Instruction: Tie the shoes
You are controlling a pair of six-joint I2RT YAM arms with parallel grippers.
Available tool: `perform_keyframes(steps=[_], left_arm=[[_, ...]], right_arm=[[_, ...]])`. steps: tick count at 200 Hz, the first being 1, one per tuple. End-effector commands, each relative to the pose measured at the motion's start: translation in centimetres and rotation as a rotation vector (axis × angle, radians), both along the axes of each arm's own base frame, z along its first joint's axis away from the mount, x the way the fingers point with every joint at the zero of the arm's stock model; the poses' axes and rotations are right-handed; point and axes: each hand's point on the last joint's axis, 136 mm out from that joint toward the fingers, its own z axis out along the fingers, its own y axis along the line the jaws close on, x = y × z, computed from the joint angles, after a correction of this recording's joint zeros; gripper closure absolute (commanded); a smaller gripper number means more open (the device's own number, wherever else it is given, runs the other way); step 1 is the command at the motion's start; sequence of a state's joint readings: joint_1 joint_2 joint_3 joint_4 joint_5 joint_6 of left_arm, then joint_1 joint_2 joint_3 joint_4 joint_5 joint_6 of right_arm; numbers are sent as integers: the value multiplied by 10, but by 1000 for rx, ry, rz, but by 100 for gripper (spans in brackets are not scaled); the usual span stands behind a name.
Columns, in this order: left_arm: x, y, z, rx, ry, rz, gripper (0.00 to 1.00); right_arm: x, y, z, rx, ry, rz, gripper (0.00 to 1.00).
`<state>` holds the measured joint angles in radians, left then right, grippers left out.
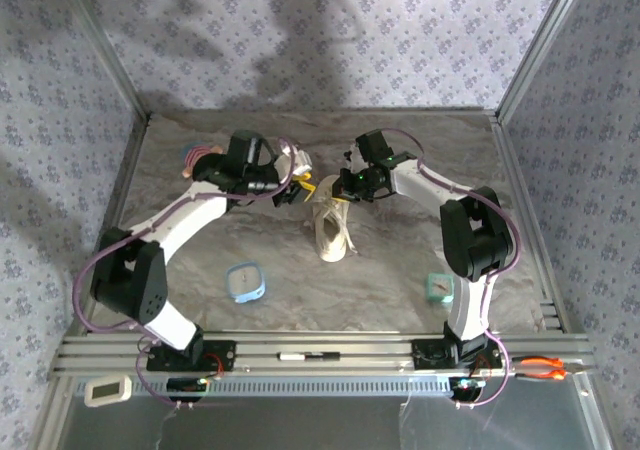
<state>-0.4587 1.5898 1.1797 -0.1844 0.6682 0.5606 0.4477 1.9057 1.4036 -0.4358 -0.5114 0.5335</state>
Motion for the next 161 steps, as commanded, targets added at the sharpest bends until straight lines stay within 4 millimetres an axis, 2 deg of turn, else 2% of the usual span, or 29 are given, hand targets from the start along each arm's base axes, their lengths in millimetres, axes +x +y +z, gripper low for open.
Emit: perform_keyframes(steps=[1,27,37,97,161], left_arm=[[-21,-6,-32,123,-70,-217,61],[-18,-11,-40,165,-76,-278,63],[-19,-14,-44,194,-92,-298,64],[-19,-23,-60,290,-157,-347,70],[-15,-36,-79,378,-171,-383,76]], right_arm=[[2,-2,20,1,-45,3,93],[2,-9,18,12,-30,-28,66],[1,-12,18,17,-24,-42,61],[-12,-13,12,52,30,-59,59],[-11,-9,0,68,71,-59,63]])
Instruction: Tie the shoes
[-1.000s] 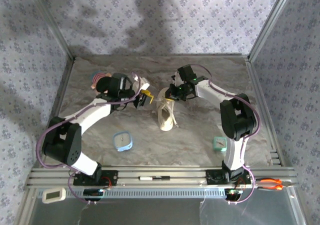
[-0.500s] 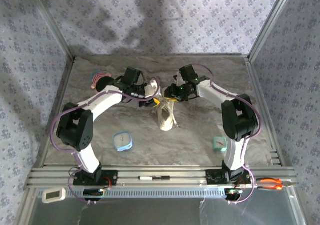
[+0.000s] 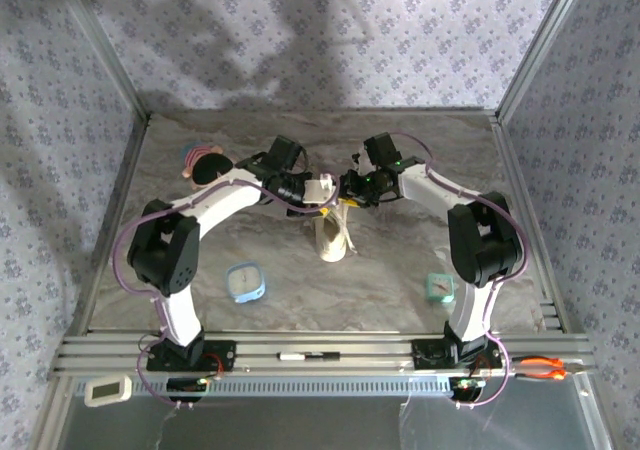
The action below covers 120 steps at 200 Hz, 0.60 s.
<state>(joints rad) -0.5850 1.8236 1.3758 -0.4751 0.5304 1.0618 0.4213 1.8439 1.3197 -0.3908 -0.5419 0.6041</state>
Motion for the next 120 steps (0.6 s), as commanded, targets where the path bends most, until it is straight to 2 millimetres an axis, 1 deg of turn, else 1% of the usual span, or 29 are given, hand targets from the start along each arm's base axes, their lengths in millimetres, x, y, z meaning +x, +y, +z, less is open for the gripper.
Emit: perform_keyframes(steps=[1,19,41,90,120], left_arm=[[0,-3,-5,33,-18,-41,76],[2,-3,-9,45,-25,-36,76],[5,-3,-11,52,-34,-29,75],[9,-4,-8,42,-57,-19,74],[12,-6,-10,42,-61,-18,72]], right_arm=[[-4,4,-4,22,34,5,63],[-4,4,-6,22,39,5,66],[-4,3,-7,20,44,6,66],[-5,3,-14,12,60,6,66],[-6,5,-17,12,70,10,66]])
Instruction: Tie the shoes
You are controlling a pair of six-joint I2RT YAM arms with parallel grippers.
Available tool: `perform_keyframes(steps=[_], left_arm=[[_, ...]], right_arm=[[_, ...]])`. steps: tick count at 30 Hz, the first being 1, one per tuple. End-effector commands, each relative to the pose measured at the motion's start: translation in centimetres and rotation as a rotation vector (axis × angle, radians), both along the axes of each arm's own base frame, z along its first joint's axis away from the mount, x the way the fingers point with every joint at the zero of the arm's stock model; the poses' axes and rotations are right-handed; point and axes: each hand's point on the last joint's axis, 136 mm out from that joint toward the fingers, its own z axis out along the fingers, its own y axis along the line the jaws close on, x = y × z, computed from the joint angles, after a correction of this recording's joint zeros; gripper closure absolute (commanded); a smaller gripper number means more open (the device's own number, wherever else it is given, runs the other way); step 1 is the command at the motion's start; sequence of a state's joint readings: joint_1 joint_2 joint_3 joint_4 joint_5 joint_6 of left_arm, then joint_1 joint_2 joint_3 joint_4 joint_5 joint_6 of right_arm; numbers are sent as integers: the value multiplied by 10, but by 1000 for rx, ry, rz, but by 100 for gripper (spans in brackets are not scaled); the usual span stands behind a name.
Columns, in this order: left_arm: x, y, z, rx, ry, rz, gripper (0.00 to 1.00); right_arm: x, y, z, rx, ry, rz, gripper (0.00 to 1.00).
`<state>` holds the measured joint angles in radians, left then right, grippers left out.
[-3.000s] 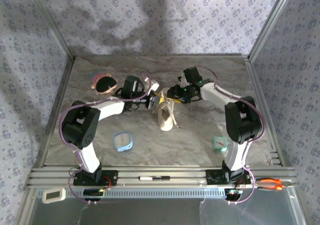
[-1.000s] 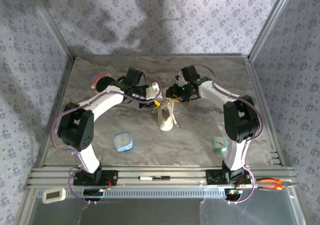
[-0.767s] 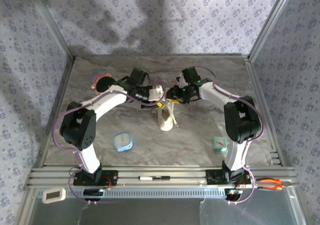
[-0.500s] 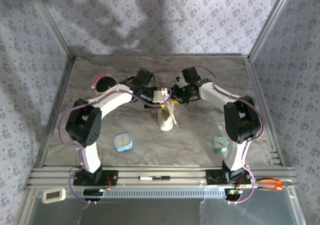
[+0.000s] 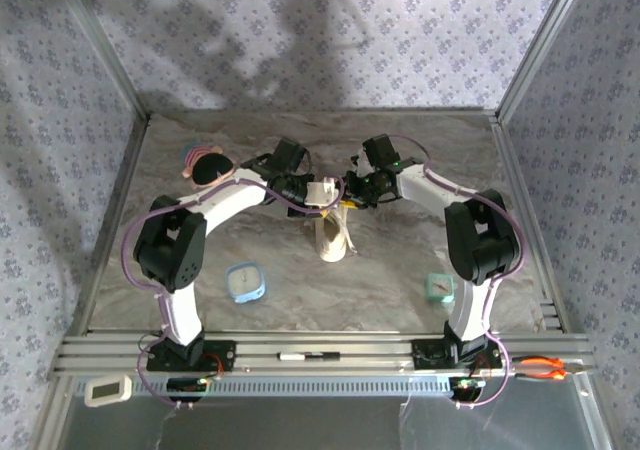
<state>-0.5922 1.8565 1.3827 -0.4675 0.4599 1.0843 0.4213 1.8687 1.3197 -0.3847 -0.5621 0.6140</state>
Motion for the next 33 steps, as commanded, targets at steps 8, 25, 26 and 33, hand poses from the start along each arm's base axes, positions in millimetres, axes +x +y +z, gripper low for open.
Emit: perform_keyframes(steps=[8,25,26,33], left_arm=[[1,-12,-2,-14,-8,-44,79],[4,-16,19,-110,59,60,100],[6,-16,20,-120,70,69,100],[15,-17,21,-161,152,127,100]], right_arm=[[-5,3,-10,7,43,10,73],[-2,-2,7,-35,-101,24,100],[-2,-1,8,-43,-120,35,100],[0,-1,21,-78,-231,56,100]])
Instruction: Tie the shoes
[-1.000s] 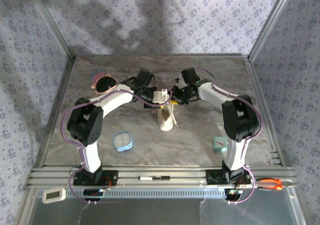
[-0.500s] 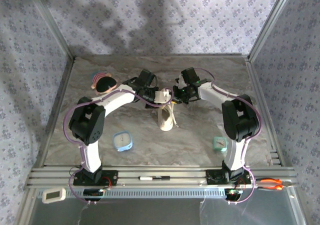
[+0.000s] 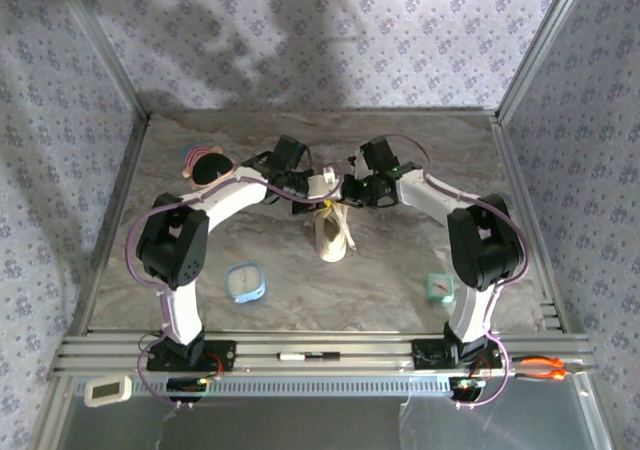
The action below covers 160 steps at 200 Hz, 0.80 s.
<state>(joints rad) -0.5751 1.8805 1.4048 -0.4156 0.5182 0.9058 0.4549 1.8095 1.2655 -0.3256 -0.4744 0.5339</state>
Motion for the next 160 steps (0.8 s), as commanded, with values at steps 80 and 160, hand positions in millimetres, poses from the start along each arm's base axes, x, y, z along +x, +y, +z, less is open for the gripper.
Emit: perform_keyframes(steps=[80,160], left_arm=[[6,-12,-6,-86,167,50,100],[16,-12,-15,-96,227,122,100]], right_arm=[[3,3,20,10,-116,39,100],[2,13,28,119,-136,82,98]])
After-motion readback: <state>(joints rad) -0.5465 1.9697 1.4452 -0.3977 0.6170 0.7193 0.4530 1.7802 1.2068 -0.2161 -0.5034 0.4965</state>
